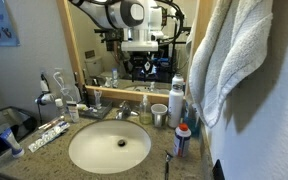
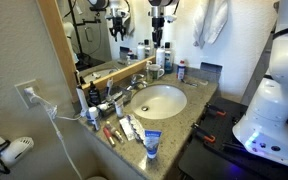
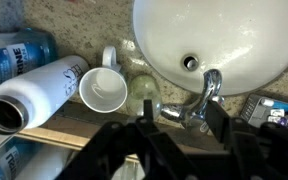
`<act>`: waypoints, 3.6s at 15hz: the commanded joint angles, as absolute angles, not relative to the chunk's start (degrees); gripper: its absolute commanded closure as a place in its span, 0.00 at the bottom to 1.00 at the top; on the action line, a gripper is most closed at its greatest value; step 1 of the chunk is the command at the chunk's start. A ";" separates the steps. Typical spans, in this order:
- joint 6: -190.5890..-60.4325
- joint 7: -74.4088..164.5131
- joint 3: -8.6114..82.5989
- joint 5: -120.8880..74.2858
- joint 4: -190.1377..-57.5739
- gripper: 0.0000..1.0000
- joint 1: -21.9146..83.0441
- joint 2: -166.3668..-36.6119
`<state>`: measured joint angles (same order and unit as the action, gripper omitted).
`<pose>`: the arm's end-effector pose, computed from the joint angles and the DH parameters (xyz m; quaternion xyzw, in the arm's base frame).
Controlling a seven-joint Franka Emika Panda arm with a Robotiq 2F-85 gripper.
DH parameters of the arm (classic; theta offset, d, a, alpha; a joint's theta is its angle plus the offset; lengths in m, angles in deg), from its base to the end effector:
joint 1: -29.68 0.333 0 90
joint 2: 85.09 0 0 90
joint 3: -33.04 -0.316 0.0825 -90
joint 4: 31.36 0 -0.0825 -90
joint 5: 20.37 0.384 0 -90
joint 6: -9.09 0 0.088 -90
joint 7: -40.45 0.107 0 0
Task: Press down on the pump bottle
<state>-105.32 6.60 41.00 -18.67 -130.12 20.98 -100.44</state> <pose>0.6114 -0.1742 0.4293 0.9893 0.1459 0.0015 0.0060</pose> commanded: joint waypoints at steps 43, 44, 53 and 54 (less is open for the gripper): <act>-117.97 5.44 32.92 -14.79 -120.82 1.00 13.33 -117.95; -118.03 5.52 32.93 -14.79 -120.86 1.00 13.32 -117.98; -118.39 5.42 32.67 -14.57 -121.96 1.00 13.28 -118.30; -118.50 5.34 32.59 -14.48 -122.27 1.00 13.24 -118.35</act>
